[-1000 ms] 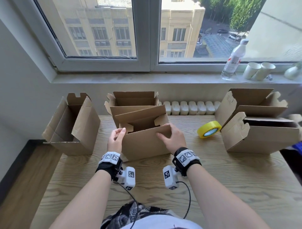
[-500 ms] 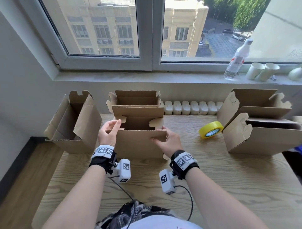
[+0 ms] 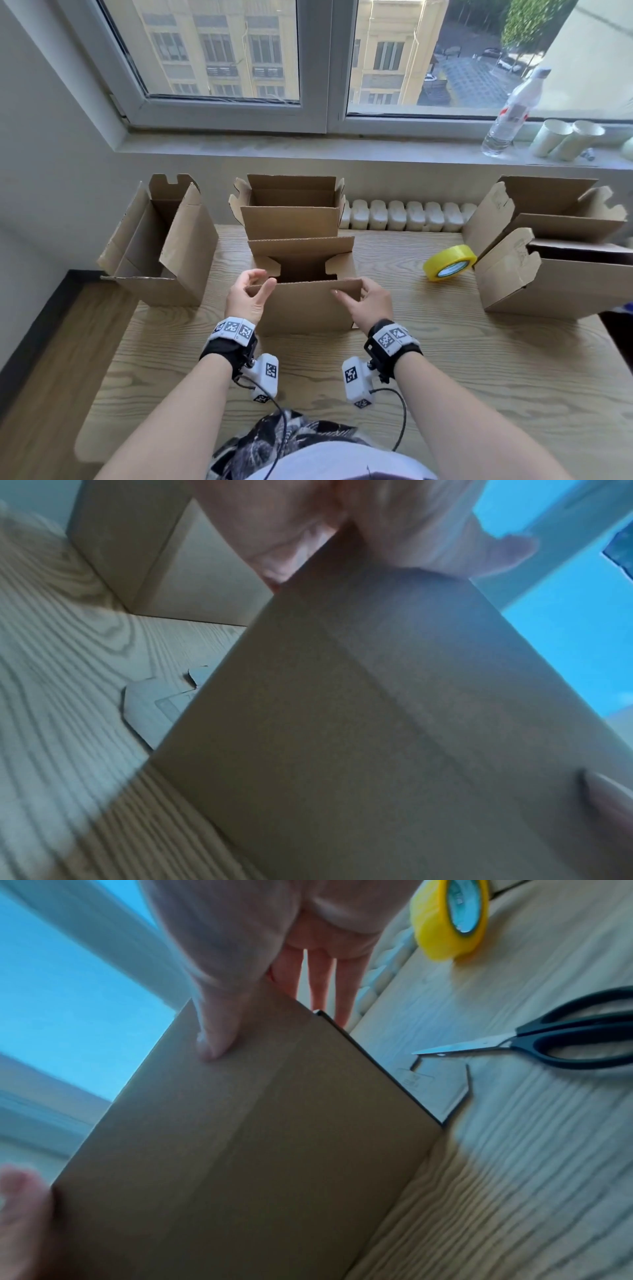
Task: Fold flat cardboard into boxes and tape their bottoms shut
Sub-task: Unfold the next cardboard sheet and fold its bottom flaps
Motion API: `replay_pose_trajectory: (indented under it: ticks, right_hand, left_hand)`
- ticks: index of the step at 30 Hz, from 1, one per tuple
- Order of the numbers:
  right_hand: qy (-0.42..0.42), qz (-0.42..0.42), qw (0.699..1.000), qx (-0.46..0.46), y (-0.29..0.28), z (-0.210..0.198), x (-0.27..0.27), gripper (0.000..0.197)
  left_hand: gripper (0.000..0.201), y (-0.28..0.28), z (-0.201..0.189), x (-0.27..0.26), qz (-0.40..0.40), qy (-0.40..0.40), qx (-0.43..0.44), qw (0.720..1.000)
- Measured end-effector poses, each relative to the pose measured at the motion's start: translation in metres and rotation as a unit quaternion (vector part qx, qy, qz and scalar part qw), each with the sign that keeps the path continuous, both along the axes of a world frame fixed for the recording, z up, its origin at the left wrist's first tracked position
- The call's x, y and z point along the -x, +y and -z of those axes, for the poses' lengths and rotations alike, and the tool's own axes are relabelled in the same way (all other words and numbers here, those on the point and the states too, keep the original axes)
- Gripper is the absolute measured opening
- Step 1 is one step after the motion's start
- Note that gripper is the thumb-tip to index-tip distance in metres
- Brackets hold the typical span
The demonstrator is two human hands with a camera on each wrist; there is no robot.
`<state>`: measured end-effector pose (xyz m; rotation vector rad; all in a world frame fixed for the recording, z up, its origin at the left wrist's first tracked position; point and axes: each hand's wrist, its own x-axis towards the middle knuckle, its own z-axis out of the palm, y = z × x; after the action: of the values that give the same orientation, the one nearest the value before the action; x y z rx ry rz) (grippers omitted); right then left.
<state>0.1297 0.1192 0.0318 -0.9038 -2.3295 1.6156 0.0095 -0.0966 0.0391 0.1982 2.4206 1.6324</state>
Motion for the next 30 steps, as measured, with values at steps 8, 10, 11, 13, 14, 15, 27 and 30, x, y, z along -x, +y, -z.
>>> replay_pose_trajectory:
  ticks: [8,10,11,13,14,15,27,30]
  right_hand:
    - [-0.004,0.037,0.999,-0.038,0.002,0.012,-0.013,0.042]
    - [-0.007,0.044,0.998,-0.04,0.003,0.013,-0.013,0.05]
    - [-0.011,0.044,0.998,-0.045,0.004,0.013,-0.013,0.052]
    - [-0.023,0.036,0.997,-0.071,0.005,0.01,-0.013,0.044]
    - [-0.026,0.032,0.996,-0.082,0.006,0.008,-0.013,0.037]
    - [-0.026,0.03,0.995,-0.089,0.006,0.007,-0.013,0.034]
    - [-0.086,0.041,0.976,-0.194,0.007,-0.004,0.004,0.054]
    - [-0.086,0.03,0.974,-0.207,0.005,0.002,0.002,0.063]
  left_hand:
    - [0.065,0.004,0.008,-0.002,0.008,-0.021,-0.052,0.998]
    - [0.054,0.004,0.007,-0.002,-0.025,-0.033,-0.09,0.995]
    - [0.051,0.004,0.007,-0.002,-0.039,-0.036,-0.102,0.993]
    - [0.045,0.005,0.008,-0.003,-0.057,-0.028,-0.107,0.992]
    - [0.042,0.006,0.009,-0.003,-0.064,-0.023,-0.104,0.992]
    - [0.041,0.007,0.01,-0.004,-0.07,-0.021,-0.097,0.993]
    - [0.048,0.01,0.03,-0.006,-0.016,0.032,0.084,0.996]
    - [0.056,0.01,0.034,-0.005,0.014,0.037,0.112,0.993]
